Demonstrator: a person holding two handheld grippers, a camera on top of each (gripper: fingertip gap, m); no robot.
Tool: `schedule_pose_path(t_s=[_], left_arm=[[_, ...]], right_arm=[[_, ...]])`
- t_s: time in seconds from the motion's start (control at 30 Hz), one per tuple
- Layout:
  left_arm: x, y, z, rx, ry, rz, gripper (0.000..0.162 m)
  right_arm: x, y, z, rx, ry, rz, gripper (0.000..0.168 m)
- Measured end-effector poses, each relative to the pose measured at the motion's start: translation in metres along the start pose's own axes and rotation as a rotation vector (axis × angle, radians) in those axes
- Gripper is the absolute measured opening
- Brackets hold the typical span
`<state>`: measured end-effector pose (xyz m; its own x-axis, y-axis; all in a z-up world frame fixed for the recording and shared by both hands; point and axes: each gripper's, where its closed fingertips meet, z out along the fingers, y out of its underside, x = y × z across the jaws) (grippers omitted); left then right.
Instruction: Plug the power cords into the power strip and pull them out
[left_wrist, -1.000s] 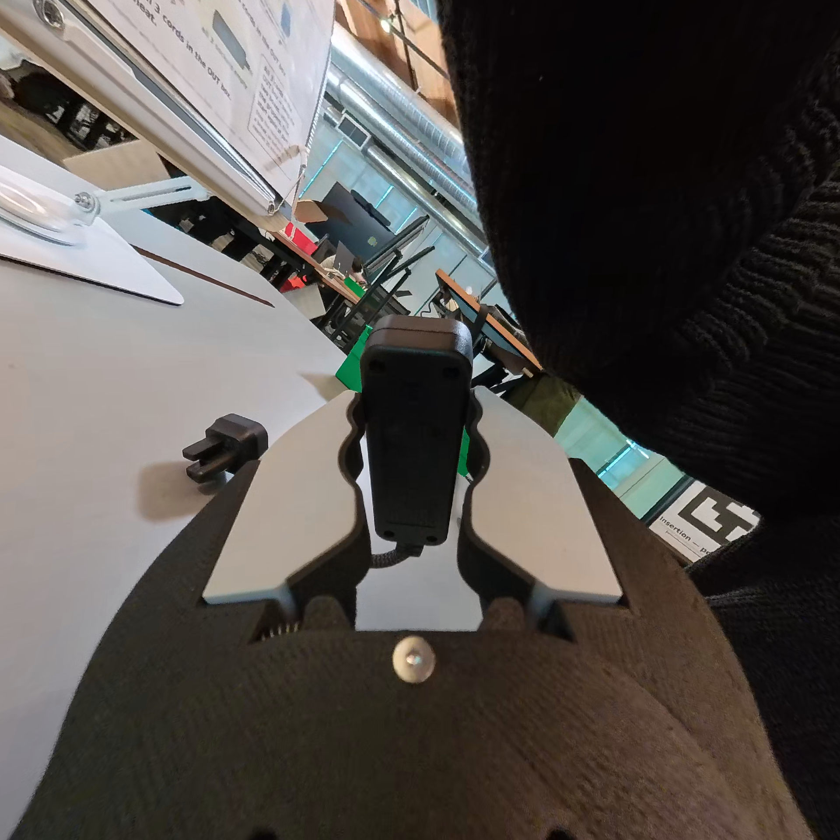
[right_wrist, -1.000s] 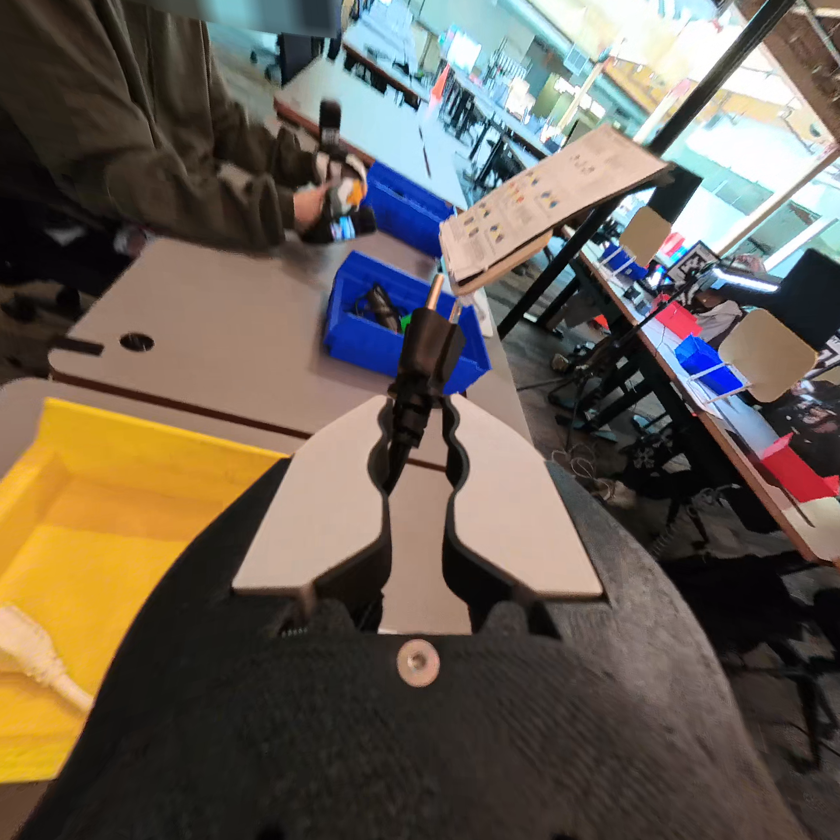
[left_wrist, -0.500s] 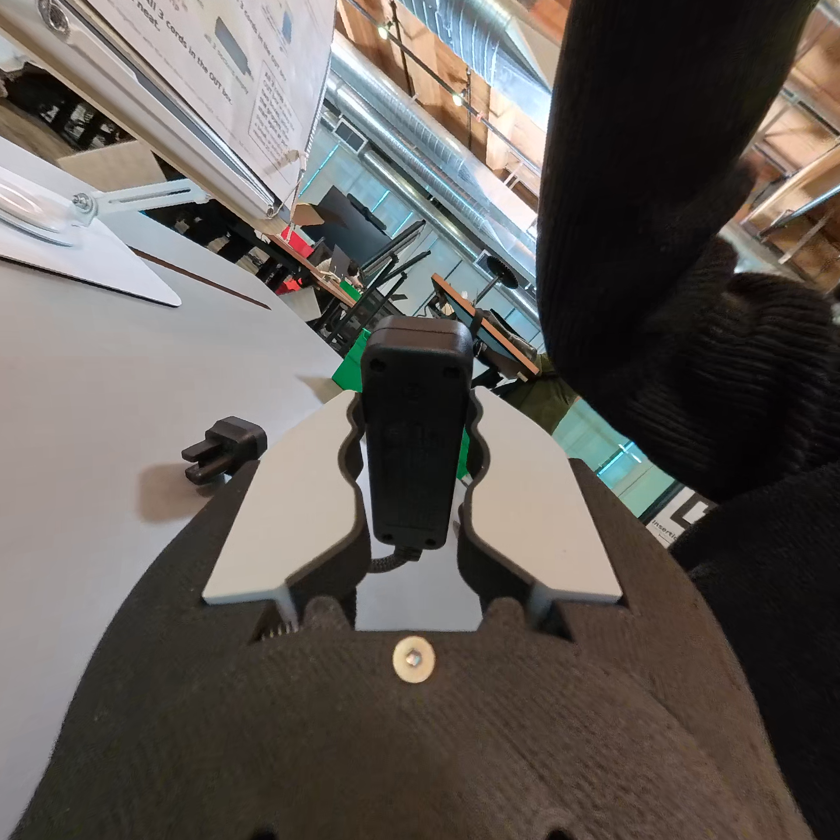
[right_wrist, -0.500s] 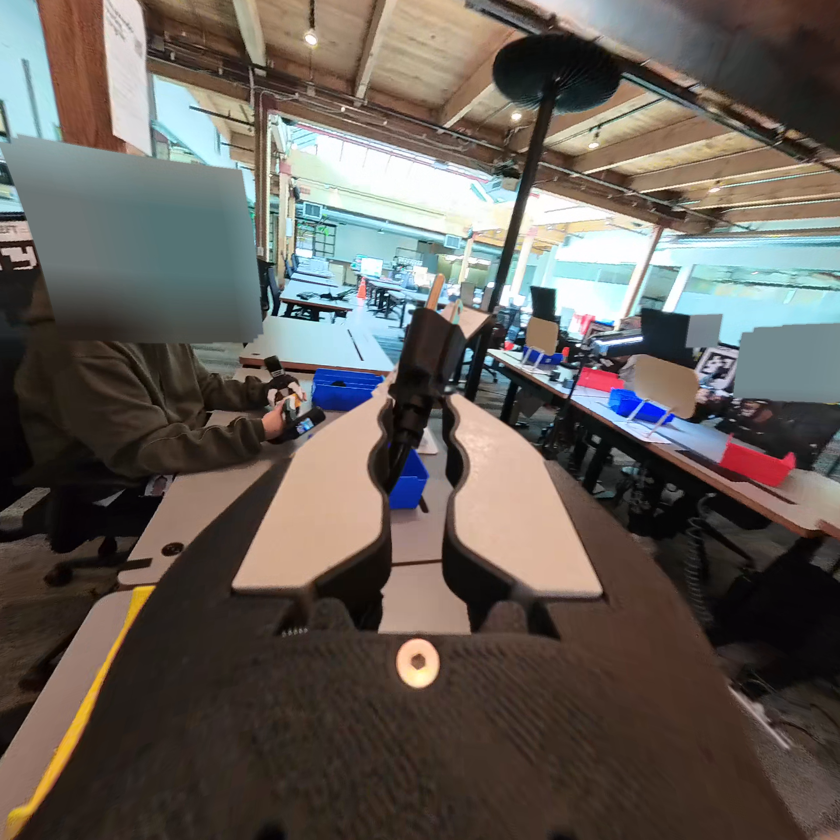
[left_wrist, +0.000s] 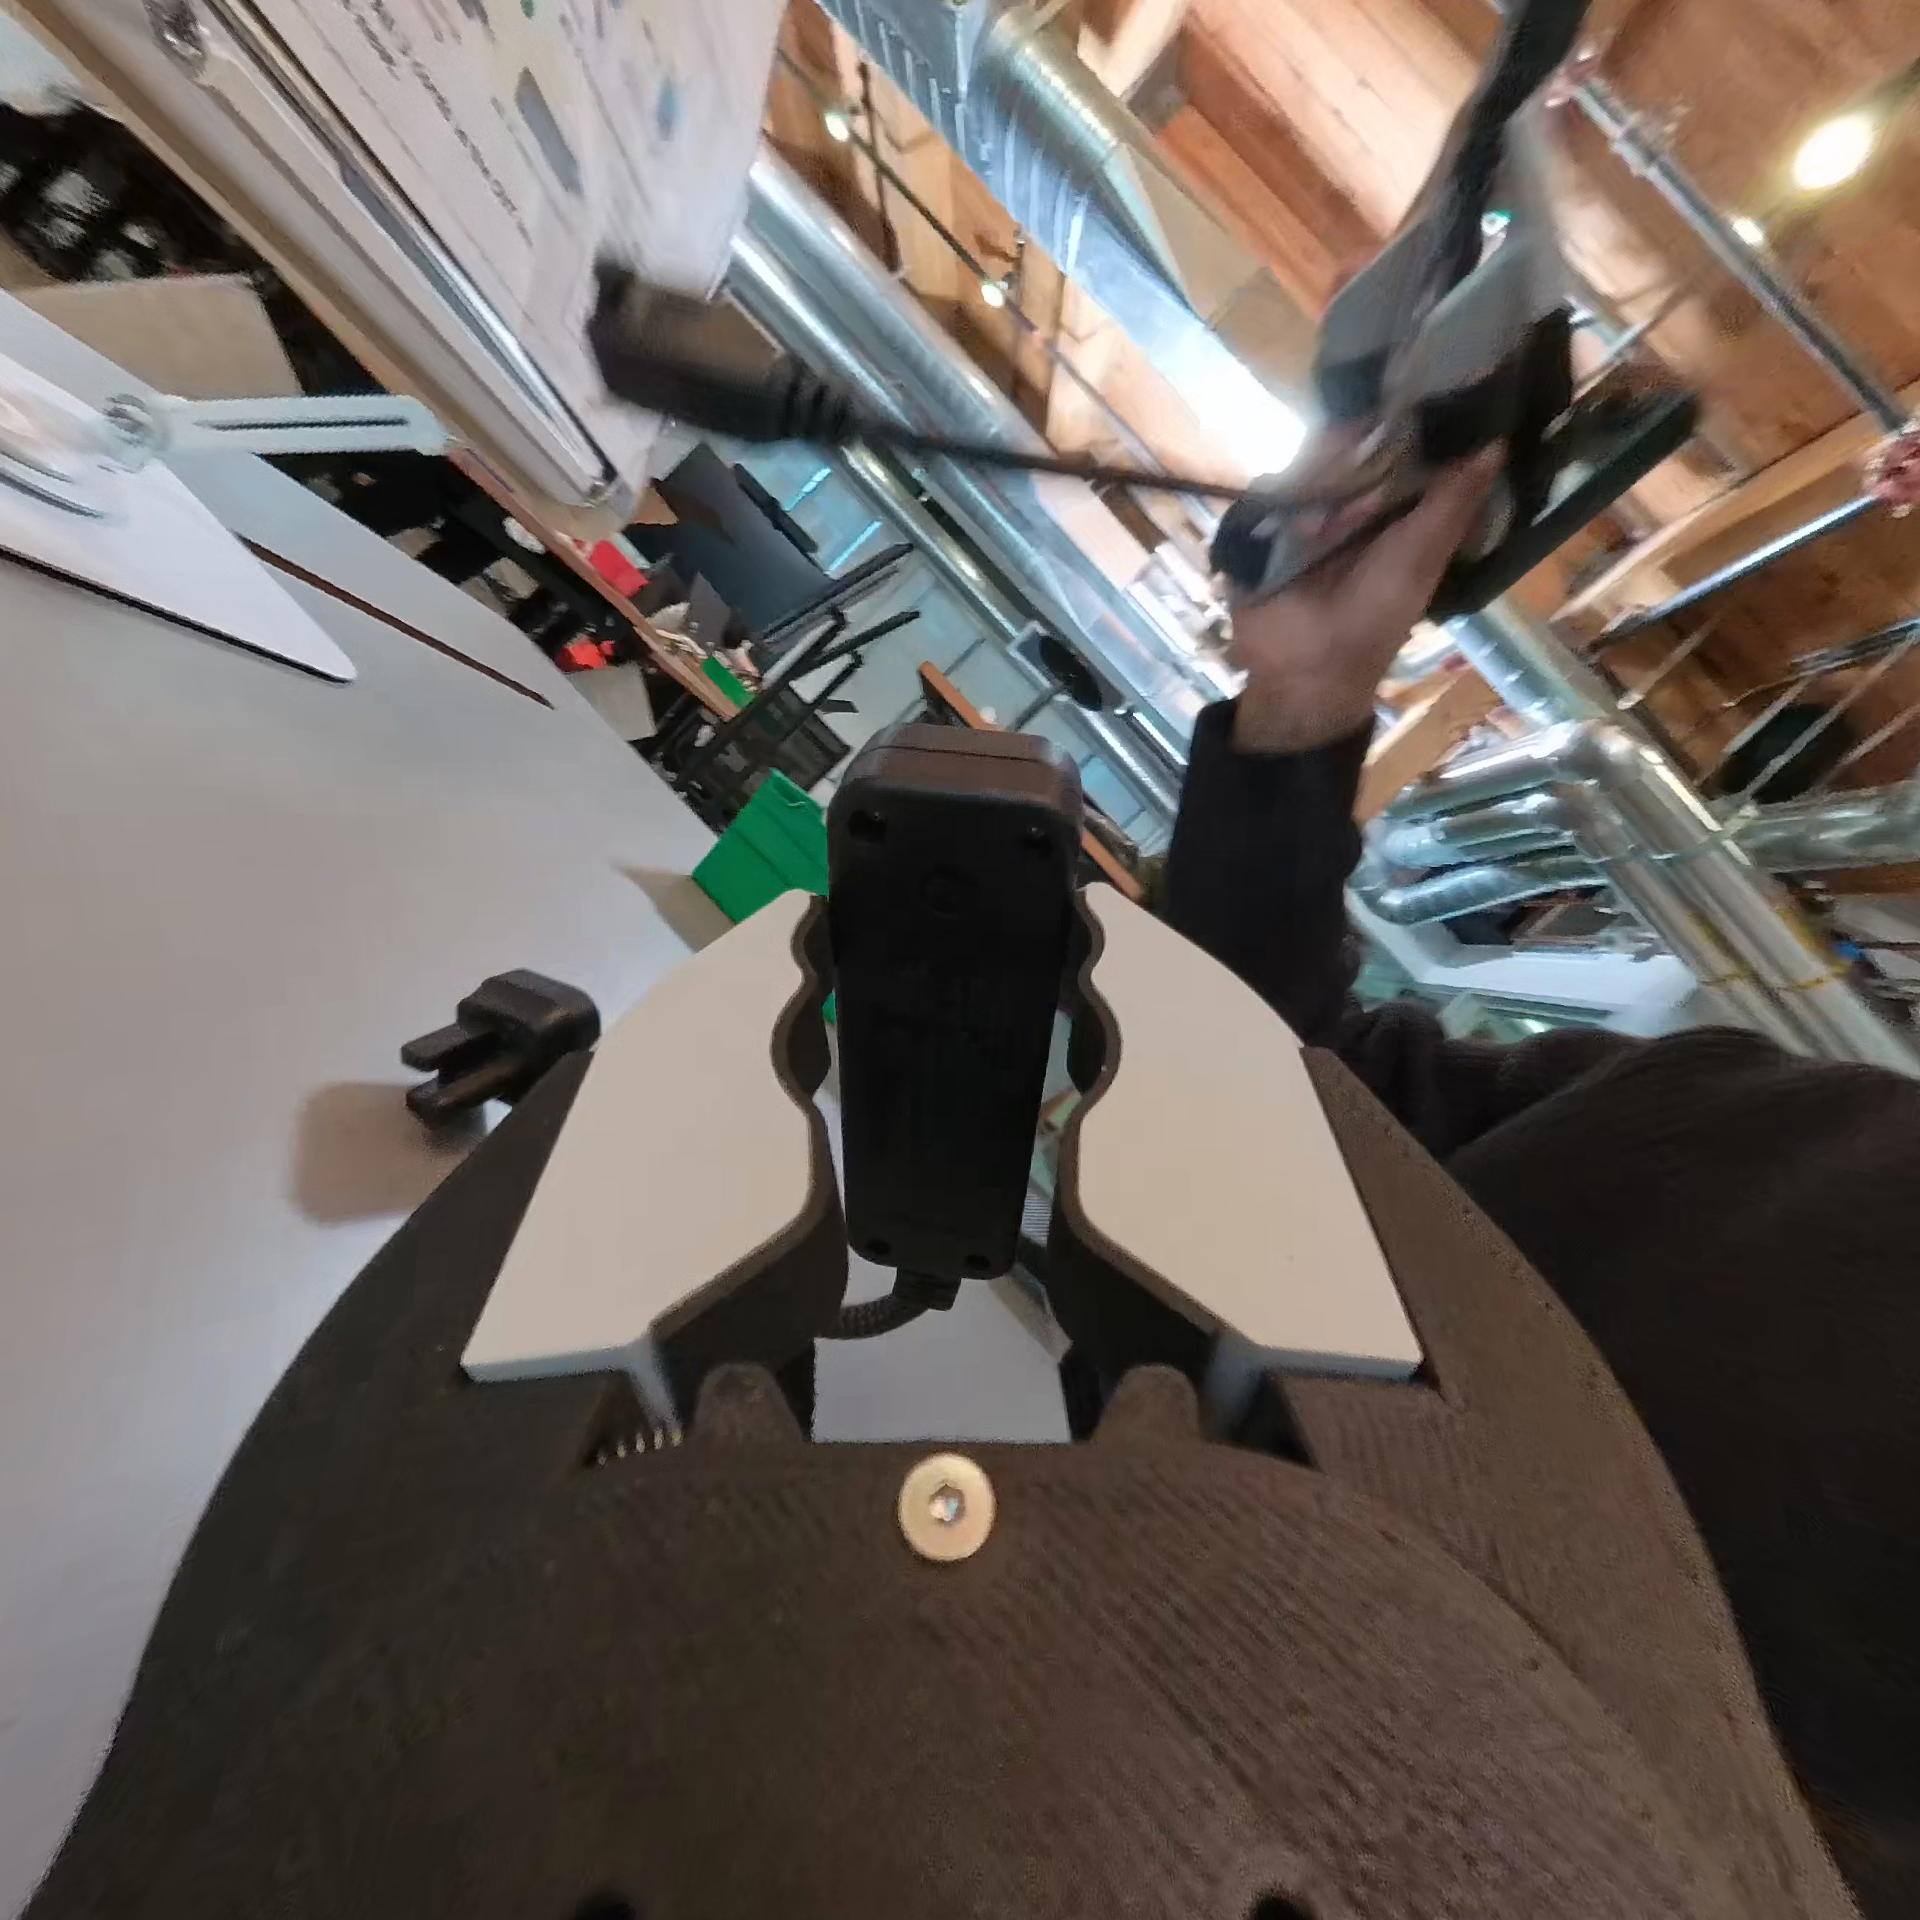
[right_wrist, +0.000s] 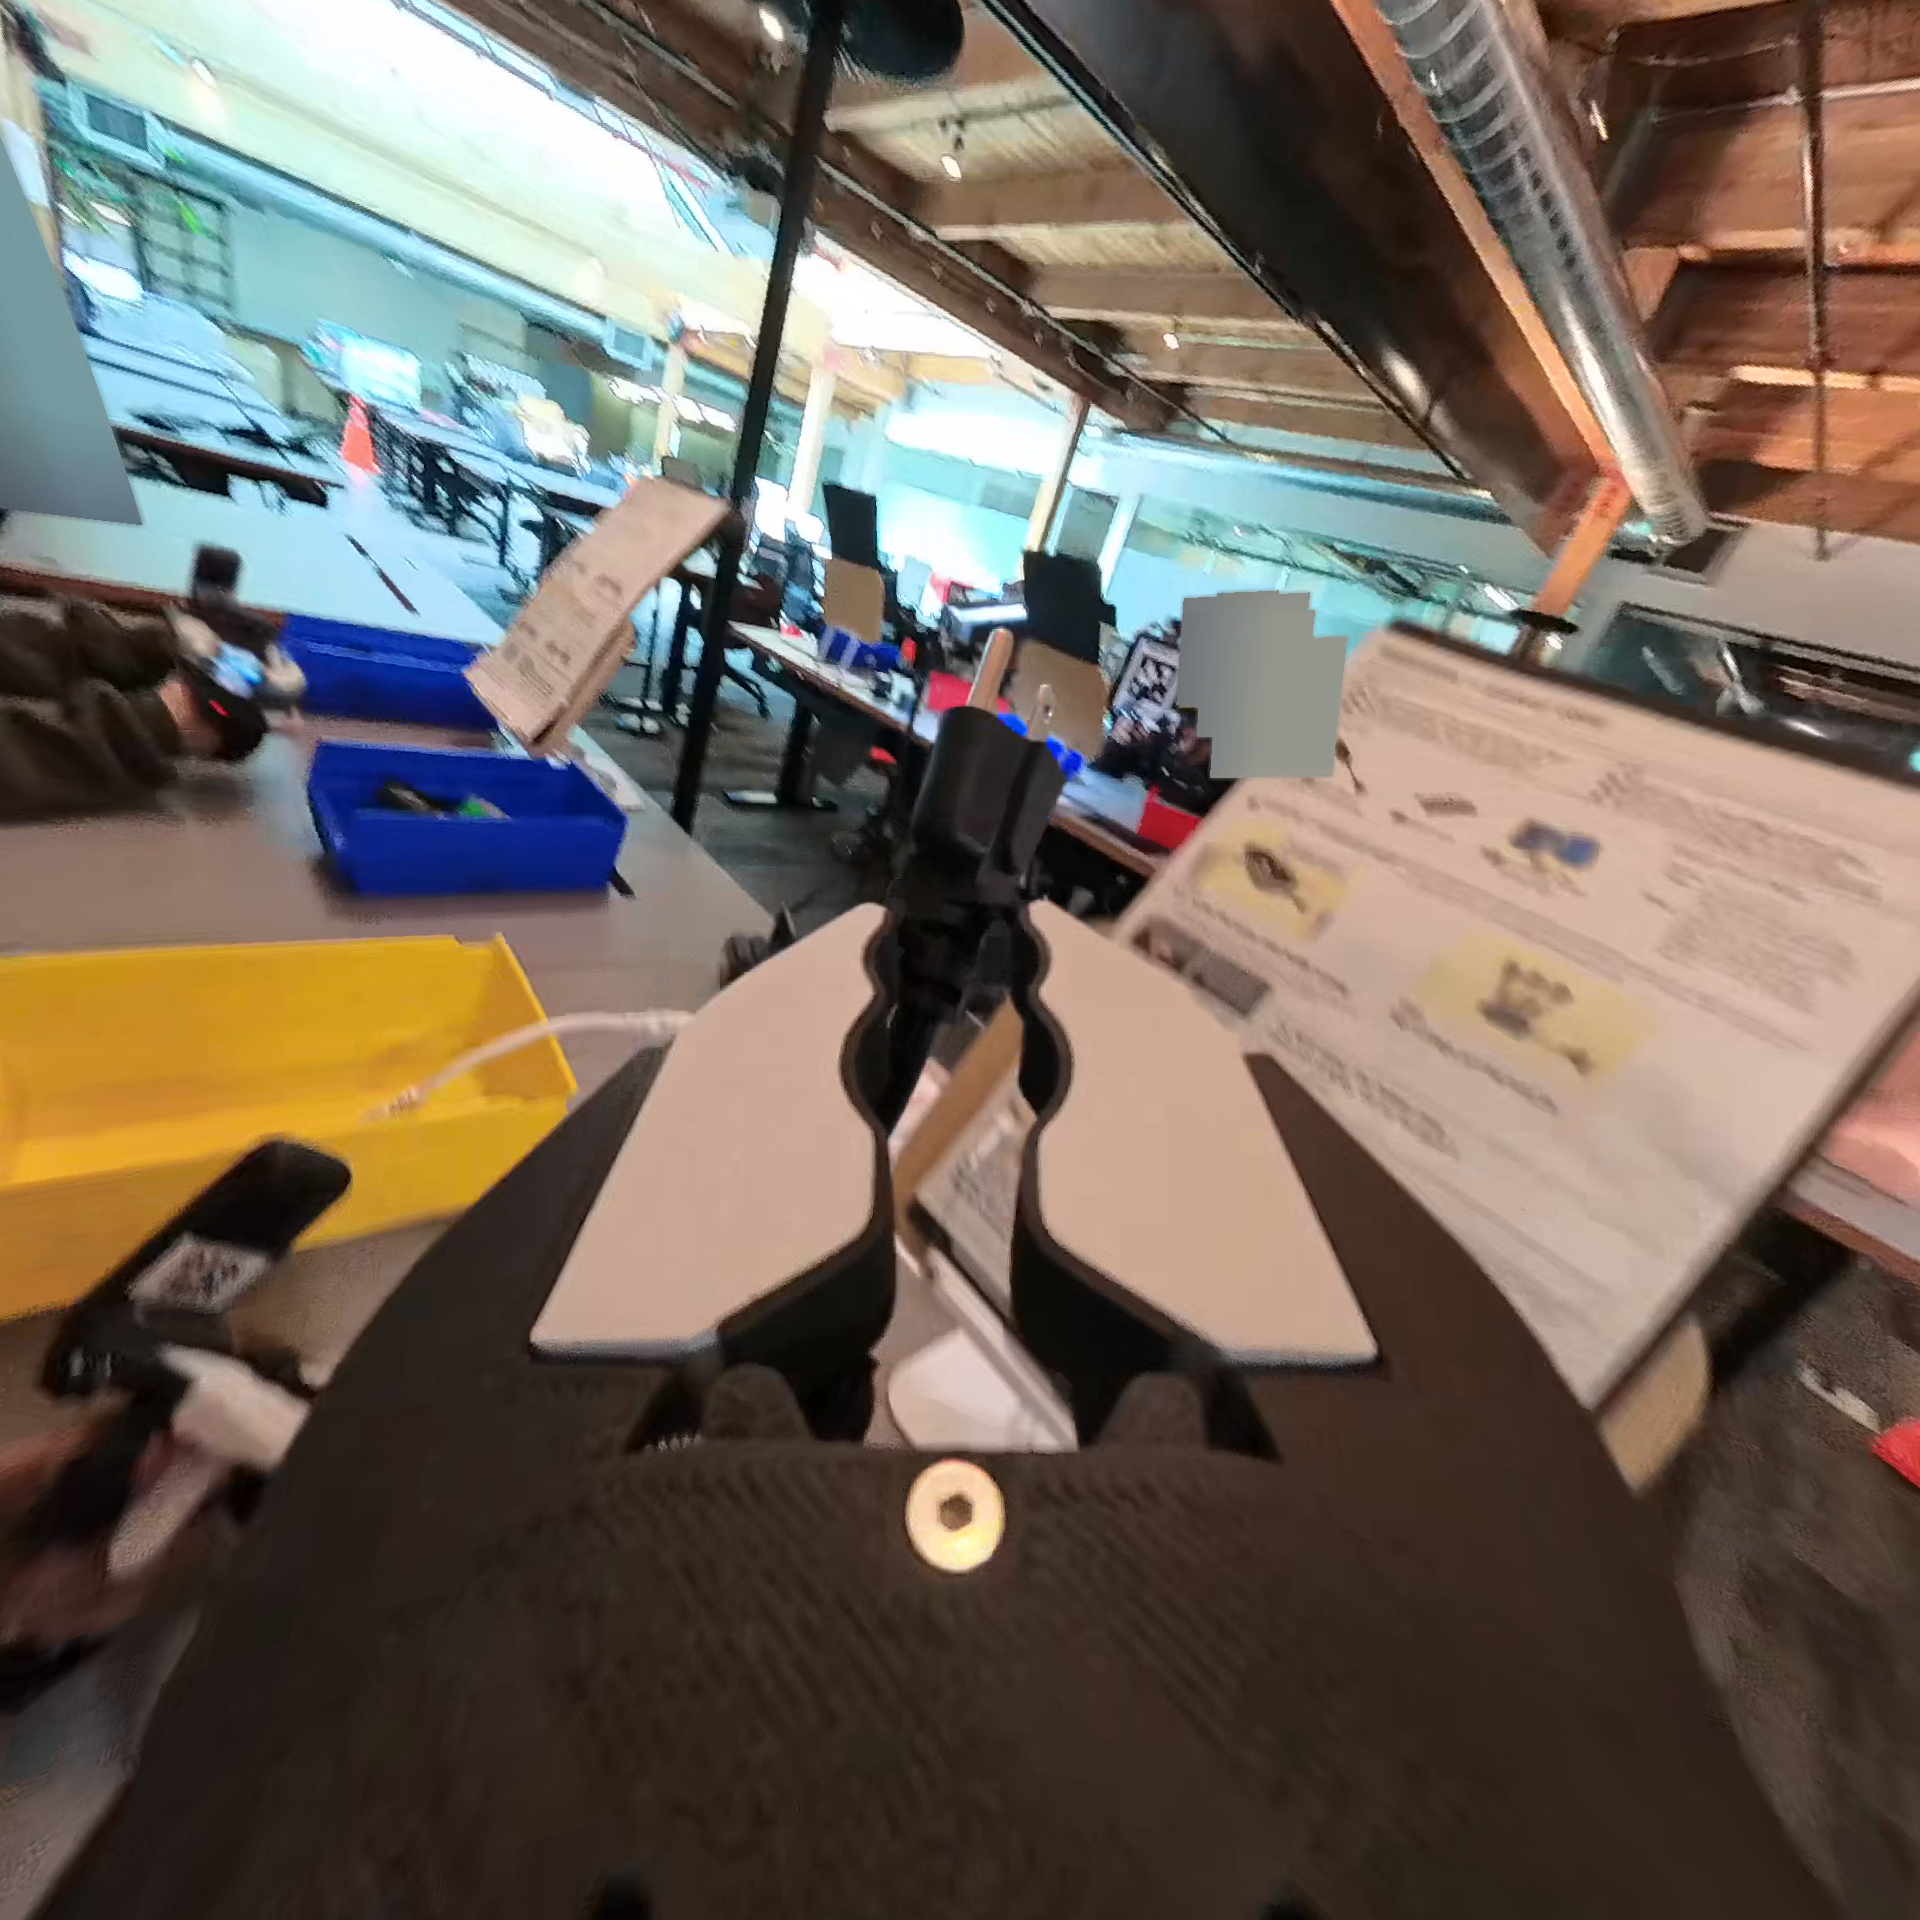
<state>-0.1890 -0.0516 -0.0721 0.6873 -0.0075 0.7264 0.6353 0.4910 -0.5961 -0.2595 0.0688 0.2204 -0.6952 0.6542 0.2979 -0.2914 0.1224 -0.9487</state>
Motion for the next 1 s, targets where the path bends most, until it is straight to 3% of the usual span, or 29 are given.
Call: schedule_pose_path(t_s=[0.17, 0.4, 0.57, 0.7, 1.0], left_arm=[[0.02, 0.005, 0.002, -0.053, 0.142, -0.036, 0.045], [0.022, 0.013, 0.02, -0.083, 0.152, -0.064, 0.044], [0.021, 0.026, 0.047, -0.134, 0.189, -0.124, 0.044], [0.019, 0.044, 0.071, -0.2, 0.177, -0.144, 0.045], [0.012, 0.056, 0.088, -0.234, 0.177, -0.207, 0.044]], right_arm=[[-0.001, 0.079, -0.067, -0.121, 0.08, -0.061, 0.021], [-0.041, 0.18, -0.127, -0.301, 0.086, -0.181, 0.021], [-0.073, 0.219, -0.158, -0.327, 0.097, -0.264, 0.021], [-0.088, 0.254, -0.175, -0.458, 0.127, -0.491, 0.021], [-0.102, 0.272, -0.184, -0.519, 0.157, -0.57, 0.021]])
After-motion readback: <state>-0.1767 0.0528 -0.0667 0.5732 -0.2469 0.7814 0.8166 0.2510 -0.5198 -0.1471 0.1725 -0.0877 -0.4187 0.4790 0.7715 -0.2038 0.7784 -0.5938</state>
